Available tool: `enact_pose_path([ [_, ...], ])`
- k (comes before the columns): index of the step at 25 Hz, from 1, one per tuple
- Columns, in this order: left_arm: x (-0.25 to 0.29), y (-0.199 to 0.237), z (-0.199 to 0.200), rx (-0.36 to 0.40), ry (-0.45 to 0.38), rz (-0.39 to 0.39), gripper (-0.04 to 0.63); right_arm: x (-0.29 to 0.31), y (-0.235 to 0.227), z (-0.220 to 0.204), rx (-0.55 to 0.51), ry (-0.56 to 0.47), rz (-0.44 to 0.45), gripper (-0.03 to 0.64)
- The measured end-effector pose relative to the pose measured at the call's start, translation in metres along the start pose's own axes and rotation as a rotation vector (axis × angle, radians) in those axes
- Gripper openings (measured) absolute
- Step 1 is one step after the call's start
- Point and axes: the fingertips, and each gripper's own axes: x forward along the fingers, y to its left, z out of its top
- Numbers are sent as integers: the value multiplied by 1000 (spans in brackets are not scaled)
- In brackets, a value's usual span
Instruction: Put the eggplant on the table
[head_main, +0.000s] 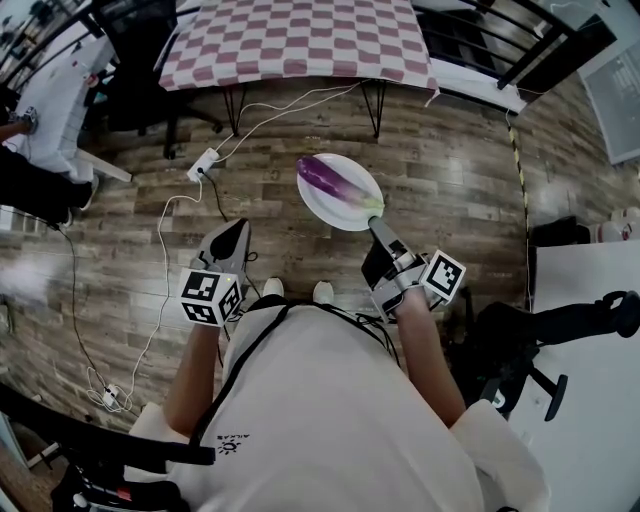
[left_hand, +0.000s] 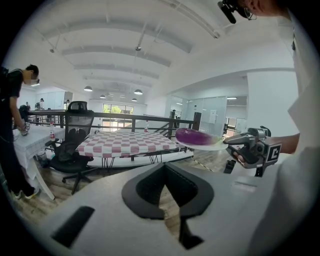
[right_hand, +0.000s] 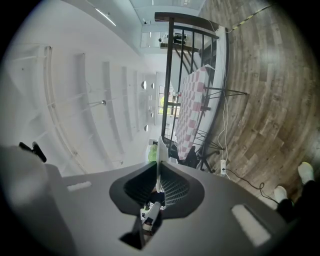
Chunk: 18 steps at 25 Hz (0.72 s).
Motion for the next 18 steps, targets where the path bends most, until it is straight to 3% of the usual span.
enact_pose_path([
  [9,6,-37,-13,-8,14,6,6,-30,-7,20,7,7,-2,31],
  [18,15,-44,-9,6,21,-1,6,-38,-10,31,17,-12,0,31],
])
